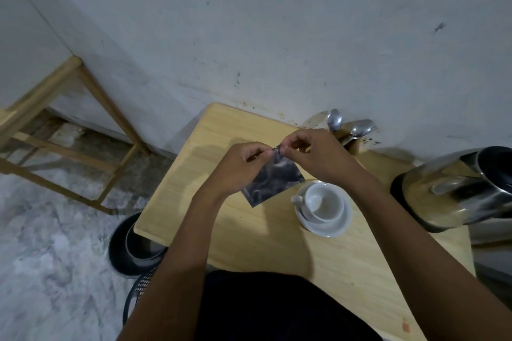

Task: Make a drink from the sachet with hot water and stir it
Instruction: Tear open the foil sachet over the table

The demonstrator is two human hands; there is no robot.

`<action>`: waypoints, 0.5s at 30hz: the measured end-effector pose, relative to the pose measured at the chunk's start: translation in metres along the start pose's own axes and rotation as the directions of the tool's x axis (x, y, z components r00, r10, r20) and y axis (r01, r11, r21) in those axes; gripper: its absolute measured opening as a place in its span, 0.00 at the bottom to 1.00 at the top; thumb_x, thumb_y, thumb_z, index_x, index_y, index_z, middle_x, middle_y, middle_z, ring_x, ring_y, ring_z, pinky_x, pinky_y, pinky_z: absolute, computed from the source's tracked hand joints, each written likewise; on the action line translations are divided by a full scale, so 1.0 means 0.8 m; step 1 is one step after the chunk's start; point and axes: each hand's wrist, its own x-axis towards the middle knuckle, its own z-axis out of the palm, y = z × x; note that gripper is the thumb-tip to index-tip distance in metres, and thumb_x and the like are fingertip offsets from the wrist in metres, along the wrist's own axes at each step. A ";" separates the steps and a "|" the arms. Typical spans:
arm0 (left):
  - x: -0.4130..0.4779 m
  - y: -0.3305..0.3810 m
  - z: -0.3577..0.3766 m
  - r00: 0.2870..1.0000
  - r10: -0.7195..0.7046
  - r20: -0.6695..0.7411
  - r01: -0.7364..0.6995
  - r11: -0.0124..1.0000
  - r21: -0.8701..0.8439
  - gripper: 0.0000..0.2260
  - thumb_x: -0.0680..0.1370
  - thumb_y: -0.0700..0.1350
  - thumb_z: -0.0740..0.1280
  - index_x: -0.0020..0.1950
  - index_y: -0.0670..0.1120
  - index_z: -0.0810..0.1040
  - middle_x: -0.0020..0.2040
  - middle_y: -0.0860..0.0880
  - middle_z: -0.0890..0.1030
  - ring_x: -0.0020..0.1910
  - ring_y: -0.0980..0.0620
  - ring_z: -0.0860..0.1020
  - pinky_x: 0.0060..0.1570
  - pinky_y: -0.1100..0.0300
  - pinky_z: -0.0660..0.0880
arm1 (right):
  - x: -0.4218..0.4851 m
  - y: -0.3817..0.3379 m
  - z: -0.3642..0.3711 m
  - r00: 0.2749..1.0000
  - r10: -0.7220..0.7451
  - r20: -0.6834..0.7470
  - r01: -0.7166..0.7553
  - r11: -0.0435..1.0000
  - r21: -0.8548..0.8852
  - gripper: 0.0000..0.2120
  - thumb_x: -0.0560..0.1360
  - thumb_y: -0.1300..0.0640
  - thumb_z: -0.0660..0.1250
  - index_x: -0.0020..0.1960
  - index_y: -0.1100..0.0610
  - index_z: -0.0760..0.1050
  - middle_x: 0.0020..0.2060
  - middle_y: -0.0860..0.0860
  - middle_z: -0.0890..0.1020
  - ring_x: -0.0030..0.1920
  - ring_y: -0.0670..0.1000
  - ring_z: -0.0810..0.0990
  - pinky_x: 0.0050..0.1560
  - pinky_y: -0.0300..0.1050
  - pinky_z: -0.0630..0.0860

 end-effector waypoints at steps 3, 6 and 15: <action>0.000 0.007 0.001 1.000 0.026 -0.004 -0.026 0.999 0.042 0.09 0.80 0.45 0.62 0.48 0.45 0.82 0.43 0.43 0.82 0.37 0.56 0.74 0.40 0.62 0.71 | 0.002 -0.007 -0.007 0.999 -0.045 0.010 0.046 0.990 -0.132 0.03 0.76 0.50 0.69 0.50 0.46 0.80 0.39 0.41 0.81 0.42 0.44 0.78 0.44 0.43 0.76; 0.006 0.012 0.004 0.999 0.041 -0.012 -0.040 0.998 0.041 0.09 0.80 0.45 0.62 0.50 0.46 0.82 0.46 0.41 0.82 0.40 0.51 0.77 0.41 0.58 0.73 | 0.003 -0.012 -0.015 0.997 -0.081 -0.006 0.079 0.982 -0.173 0.01 0.76 0.50 0.70 0.45 0.45 0.80 0.38 0.40 0.80 0.40 0.43 0.77 0.42 0.43 0.76; 0.007 0.020 0.009 0.986 0.147 -0.080 -0.136 0.983 0.126 0.08 0.80 0.45 0.61 0.47 0.49 0.80 0.38 0.52 0.80 0.36 0.59 0.75 0.37 0.71 0.70 | 0.012 -0.022 -0.032 0.995 -0.102 0.004 0.100 0.966 -0.237 0.02 0.74 0.51 0.71 0.45 0.48 0.82 0.35 0.38 0.80 0.38 0.38 0.77 0.39 0.33 0.70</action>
